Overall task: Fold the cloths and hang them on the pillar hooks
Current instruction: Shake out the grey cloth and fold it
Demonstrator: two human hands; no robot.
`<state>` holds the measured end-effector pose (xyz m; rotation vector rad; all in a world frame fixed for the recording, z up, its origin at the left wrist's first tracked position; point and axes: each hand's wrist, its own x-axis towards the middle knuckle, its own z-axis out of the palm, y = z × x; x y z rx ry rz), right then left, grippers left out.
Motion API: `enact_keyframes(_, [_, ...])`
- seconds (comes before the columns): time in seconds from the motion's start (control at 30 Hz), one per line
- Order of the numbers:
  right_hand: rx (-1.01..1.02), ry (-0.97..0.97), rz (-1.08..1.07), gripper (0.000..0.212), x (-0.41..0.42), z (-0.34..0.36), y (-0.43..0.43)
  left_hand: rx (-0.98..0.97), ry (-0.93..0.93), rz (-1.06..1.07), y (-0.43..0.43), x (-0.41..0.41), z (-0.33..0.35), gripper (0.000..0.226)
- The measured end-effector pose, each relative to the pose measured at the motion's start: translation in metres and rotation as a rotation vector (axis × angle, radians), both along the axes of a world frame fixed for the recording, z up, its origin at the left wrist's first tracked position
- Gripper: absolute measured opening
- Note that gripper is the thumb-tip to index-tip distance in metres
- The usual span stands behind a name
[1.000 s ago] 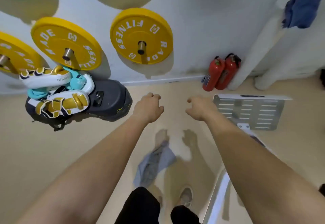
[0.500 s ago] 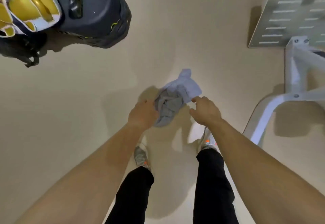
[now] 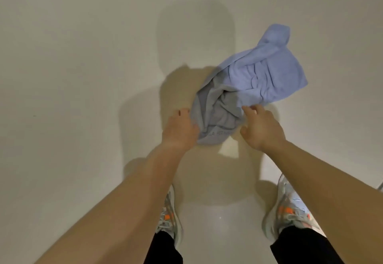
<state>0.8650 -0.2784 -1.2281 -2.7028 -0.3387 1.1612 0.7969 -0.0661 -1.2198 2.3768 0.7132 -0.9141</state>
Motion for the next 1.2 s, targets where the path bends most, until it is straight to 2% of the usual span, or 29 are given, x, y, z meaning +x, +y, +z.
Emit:
enact_keyframes(0.1, [0.029, -0.213, 0.124, 0.058, 0.015, -0.05, 0.015, 0.074, -0.156, 0.068, -0.002, 0.026, -0.054, 0.053])
enact_keyframes(0.17, [0.068, -0.284, 0.186, 0.061, 0.019, -0.076, 0.023, 0.062, -0.158, 0.086, -0.003, 0.041, -0.081, 0.053])
enact_keyframes(0.2, [0.09, -0.292, 0.191, 0.059, 0.019, -0.084, 0.025, 0.068, -0.144, 0.071, -0.004, 0.046, -0.091, 0.046])
enact_keyframes(0.3, [0.123, -0.237, 0.179, 0.05, 0.012, -0.092, 0.026, 0.025, -0.196, 0.075, -0.005, 0.048, -0.098, 0.012])
enact_keyframes(0.4, [0.167, -0.005, 0.05, 0.045, 0.005, -0.065, 0.022, -0.112, -0.236, 0.122, -0.01, 0.037, -0.063, 0.012])
enact_keyframes(0.43, [0.187, 0.049, -0.041, 0.047, 0.004, -0.048, 0.021, -0.13, -0.253, 0.089, -0.012, 0.033, -0.042, 0.012])
enact_keyframes(0.5, [0.265, 0.022, -0.188, 0.057, 0.004, -0.002, 0.019, -0.14, -0.277, -0.049, -0.015, 0.029, 0.008, 0.017])
enact_keyframes(0.53, [0.31, -0.007, -0.19, 0.063, 0.005, 0.026, 0.017, -0.146, -0.281, -0.121, -0.016, 0.029, 0.037, 0.018])
enact_keyframes(0.6, [0.34, -0.029, -0.031, 0.068, 0.008, 0.085, 0.015, -0.173, -0.296, -0.229, -0.016, 0.031, 0.098, 0.022])
enact_keyframes(0.67, [0.327, -0.008, 0.116, 0.06, 0.012, 0.147, 0.014, -0.198, -0.322, -0.311, -0.015, 0.035, 0.166, 0.029])
enact_keyframes(0.73, [0.335, -0.012, 0.136, 0.037, 0.021, 0.214, 0.011, -0.19, -0.315, -0.388, -0.014, 0.043, 0.236, 0.031])
enact_keyframes(0.8, [0.331, -0.042, 0.159, 0.027, 0.034, 0.283, 0.006, -0.14, -0.264, -0.443, -0.011, 0.057, 0.306, 0.025])
enact_keyframes(0.97, [0.274, -0.01, 0.156, 0.03, 0.057, 0.463, -0.002, -0.051, -0.224, -0.374, 0.007, 0.079, 0.482, 0.018])
enact_keyframes(1.07, [0.275, 0.054, 0.11, 0.023, 0.051, 0.563, -0.002, -0.017, -0.326, -0.252, 0.014, 0.08, 0.577, 0.022])
enact_keyframes(1.2, [0.332, -0.025, 0.06, 0.019, 0.026, 0.668, -0.008, 0.081, -0.476, -0.2, 0.021, 0.065, 0.694, 0.028])
